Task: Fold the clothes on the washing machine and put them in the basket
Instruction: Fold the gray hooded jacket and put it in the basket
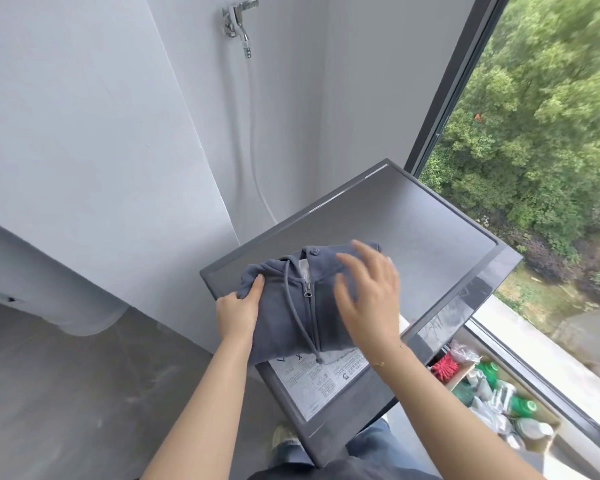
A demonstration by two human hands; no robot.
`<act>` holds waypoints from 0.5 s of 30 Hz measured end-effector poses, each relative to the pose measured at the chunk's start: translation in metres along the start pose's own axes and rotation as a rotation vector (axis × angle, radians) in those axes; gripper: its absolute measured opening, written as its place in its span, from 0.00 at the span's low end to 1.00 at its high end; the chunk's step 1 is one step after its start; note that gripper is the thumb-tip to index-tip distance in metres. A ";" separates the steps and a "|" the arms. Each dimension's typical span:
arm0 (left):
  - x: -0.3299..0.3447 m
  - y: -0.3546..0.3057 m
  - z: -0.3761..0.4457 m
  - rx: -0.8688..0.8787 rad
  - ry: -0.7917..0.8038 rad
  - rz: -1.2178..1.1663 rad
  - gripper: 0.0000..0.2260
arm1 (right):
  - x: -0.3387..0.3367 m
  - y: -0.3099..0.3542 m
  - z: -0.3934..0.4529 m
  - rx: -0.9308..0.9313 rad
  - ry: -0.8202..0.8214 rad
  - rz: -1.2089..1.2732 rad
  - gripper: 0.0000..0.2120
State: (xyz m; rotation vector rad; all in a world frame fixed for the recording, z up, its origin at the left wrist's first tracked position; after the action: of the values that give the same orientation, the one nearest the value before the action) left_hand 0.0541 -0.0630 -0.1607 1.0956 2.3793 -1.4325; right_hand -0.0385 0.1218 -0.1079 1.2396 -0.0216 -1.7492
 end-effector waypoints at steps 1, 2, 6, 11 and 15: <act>0.000 0.000 -0.002 0.058 -0.067 0.030 0.25 | 0.013 0.008 -0.001 -0.033 0.146 -0.028 0.20; 0.002 -0.001 -0.007 0.146 -0.151 0.069 0.23 | 0.025 0.012 -0.003 -0.009 0.298 -0.063 0.25; 0.017 -0.005 -0.030 0.398 -0.202 0.124 0.25 | 0.051 -0.006 -0.003 0.141 0.481 -0.129 0.26; 0.022 0.000 -0.007 0.241 -0.157 0.097 0.33 | 0.064 -0.004 0.005 0.154 0.494 -0.199 0.30; 0.022 -0.003 -0.003 0.157 -0.085 0.047 0.36 | 0.060 -0.009 0.010 0.209 0.437 -0.031 0.23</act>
State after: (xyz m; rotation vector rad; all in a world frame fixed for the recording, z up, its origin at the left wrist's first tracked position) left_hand 0.0375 -0.0501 -0.1673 1.0942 2.2008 -1.6388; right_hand -0.0535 0.0807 -0.1511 1.7627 0.0718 -1.4954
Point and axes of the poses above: each hand's wrist, its own z-axis towards the middle knuckle, its own x-axis out of the palm, y = z × x, the point moved 1 cm from there along z, towards the middle knuckle, and after that the axes turned 6 degrees about -x, right-handed, at the moved point
